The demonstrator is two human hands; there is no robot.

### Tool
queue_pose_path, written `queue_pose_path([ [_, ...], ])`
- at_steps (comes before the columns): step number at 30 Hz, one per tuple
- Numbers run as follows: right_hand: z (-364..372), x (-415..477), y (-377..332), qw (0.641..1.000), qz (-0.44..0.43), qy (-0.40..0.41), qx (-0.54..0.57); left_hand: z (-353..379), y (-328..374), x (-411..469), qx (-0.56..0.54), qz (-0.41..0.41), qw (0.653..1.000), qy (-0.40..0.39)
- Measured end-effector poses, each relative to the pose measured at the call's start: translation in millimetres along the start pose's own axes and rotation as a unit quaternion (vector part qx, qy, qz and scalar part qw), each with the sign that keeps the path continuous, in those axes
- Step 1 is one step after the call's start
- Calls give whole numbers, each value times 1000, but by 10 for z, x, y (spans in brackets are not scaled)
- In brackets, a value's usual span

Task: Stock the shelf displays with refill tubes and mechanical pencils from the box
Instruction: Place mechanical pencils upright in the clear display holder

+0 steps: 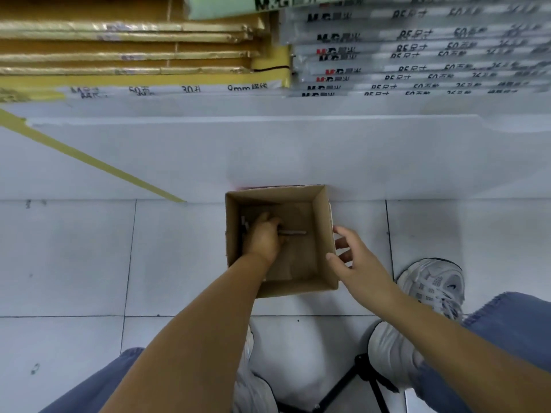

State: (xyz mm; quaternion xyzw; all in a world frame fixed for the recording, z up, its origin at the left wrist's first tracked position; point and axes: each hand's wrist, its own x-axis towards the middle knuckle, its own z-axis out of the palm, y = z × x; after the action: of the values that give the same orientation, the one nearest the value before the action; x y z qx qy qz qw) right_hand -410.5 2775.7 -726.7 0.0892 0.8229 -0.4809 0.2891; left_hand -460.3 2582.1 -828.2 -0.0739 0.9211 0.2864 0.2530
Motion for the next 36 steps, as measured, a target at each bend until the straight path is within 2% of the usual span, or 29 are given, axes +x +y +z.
queue_pose_path([
  [6,9,8,-21,1000,10,-18,2,36,-135,-18,50,-20,998,9],
  [11,2,23,-38,999,19,-30,7,32,-128,-2,75,-10,997,-15],
  [14,0,30,-33,999,19,-25,1,-18,-16,-28,109,23,994,-10],
  [20,10,-4,0,1000,2,-4,-25,-325,279,-430,-103,18,993,45],
  [22,-3,-7,-21,999,4,-3,-40,-505,314,-658,-165,28,982,92],
  [24,-3,-40,-64,997,-9,36,-71,-723,287,-887,-228,42,958,169],
  [27,29,-141,-221,966,-154,157,-137,-1026,99,-1136,-308,-10,914,262],
  [28,61,-163,-304,953,-203,168,-148,-1078,6,-1201,-318,-40,910,262],
  [30,174,-130,-461,950,-238,124,-159,-1073,-190,-1292,-336,-107,914,202],
  [33,450,129,-571,968,-155,-27,-195,-939,-386,-1364,-430,-171,884,65],
  [36,684,457,-519,973,-42,-80,-210,-817,-480,-1370,-467,-176,866,16],
])
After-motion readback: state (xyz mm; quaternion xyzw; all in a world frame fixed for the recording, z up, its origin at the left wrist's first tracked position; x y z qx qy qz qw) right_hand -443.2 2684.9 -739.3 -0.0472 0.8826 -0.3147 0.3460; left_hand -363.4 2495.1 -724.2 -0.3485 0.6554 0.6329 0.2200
